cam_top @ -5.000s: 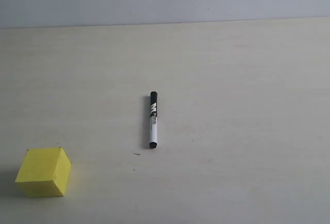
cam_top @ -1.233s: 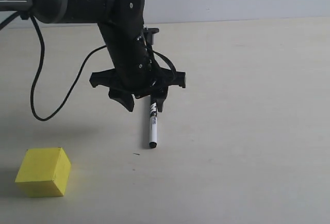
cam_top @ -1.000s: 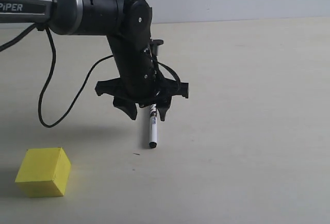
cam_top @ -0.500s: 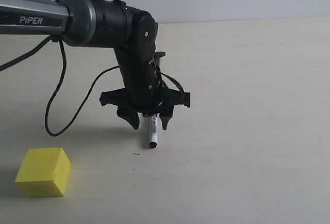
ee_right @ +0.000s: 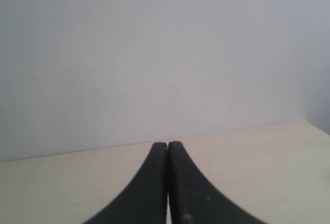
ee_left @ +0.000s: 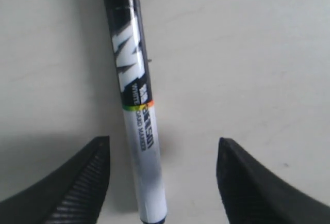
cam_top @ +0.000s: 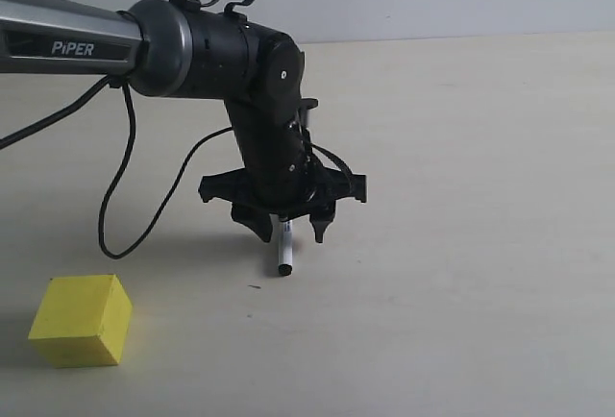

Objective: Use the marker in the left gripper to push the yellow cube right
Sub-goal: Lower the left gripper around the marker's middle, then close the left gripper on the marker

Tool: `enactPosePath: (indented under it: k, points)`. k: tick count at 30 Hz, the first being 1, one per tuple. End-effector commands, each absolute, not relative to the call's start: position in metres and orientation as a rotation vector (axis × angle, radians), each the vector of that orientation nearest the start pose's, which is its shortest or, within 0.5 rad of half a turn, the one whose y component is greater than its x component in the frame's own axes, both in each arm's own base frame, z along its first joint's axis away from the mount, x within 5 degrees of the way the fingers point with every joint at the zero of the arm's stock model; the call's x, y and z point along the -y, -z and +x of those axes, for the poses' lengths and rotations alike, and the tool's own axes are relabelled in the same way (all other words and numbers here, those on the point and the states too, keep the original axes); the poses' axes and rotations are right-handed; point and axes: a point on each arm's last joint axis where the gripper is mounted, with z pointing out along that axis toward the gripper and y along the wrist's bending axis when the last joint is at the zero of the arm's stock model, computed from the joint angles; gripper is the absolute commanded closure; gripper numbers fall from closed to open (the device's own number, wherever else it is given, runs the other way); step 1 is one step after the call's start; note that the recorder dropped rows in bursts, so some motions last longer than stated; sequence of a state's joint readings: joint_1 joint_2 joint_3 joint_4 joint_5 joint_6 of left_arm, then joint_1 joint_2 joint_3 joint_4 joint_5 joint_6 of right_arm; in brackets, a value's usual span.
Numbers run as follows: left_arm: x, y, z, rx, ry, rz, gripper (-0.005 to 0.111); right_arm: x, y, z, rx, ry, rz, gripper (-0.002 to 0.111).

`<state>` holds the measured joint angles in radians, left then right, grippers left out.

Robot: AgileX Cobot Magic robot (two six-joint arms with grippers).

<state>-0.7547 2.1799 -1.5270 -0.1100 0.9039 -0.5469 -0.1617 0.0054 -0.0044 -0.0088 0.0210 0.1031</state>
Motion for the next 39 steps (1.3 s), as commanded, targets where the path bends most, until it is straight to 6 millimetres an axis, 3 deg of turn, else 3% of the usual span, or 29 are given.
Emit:
enactPosePath:
  k: [1,11,27,39]
  points:
    - [0.299,-0.129,0.305,-3.097,0.210,0.214,0.047,0.009,-0.212,0.055,-1.489,0.058,0.197,0.108]
    - [0.298,-0.112,0.303,-3.151,0.151,0.214,0.047,0.009,-0.212,0.055,-1.489,0.058,0.197,0.108]
    - [0.301,-0.126,0.307,-3.131,0.176,0.224,0.048,0.009,-0.212,0.055,-1.489,0.058,0.197,0.108]
    - [0.300,-0.124,0.306,-3.145,0.162,0.226,0.048,0.009,-0.212,0.055,-1.489,0.058,0.197,0.108]
